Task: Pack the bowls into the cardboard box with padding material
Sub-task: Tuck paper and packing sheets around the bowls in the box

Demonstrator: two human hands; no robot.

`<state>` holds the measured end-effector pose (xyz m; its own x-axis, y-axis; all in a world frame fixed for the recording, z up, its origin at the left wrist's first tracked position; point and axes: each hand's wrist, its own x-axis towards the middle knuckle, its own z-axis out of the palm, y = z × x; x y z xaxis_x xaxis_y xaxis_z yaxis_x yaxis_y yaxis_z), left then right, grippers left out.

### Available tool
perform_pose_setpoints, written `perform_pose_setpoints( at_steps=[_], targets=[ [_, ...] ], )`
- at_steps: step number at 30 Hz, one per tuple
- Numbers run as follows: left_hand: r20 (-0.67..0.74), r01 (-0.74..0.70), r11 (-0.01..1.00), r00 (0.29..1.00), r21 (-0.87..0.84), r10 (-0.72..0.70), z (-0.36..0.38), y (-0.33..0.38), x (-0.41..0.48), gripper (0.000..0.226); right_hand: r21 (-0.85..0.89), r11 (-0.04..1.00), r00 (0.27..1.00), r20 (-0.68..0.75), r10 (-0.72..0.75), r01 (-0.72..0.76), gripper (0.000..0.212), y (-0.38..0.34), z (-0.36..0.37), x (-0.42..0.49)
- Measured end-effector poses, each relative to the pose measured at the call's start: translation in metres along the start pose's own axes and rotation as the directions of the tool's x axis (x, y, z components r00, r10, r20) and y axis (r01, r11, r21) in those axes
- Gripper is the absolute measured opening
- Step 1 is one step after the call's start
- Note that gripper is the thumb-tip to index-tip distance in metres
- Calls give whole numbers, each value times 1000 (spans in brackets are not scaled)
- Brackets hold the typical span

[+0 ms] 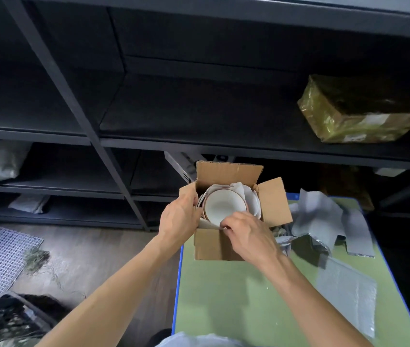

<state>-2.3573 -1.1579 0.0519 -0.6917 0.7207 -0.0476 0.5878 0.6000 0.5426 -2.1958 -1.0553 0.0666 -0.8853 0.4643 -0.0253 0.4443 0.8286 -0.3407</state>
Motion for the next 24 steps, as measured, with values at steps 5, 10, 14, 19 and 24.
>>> perform_pose_setpoints(
  at_steps=[5, 10, 14, 19, 24],
  targets=[
    [12, -85, 993, 996, -79, 86, 0, -3, 3, 19, -2, 1000, 997, -69, 30, -30, 19, 0, 9, -8],
    [24, -117, 989, 993, -87, 120, -1, -8, 3, 19, -6, 1000, 995, -94, 22, -22, 21, -1, 13, -11],
    [0, -141, 990, 990, -6, 141, 1, -9, -5, 13, 41, 999, 989, -145, 16, -10, 17, 4, 10, -23],
    [-58, -262, 965, 964, -22, 260, 5, 11, -19, 11, 45, 997, 978, -198, 66, -58, 5, 12, 2, -40],
    [-29, -419, 907, 908, -42, 418, 26, 52, -41, 21, 15, 994, 982, -150, 112, -111, 18, 32, -5, -60]
  ],
)
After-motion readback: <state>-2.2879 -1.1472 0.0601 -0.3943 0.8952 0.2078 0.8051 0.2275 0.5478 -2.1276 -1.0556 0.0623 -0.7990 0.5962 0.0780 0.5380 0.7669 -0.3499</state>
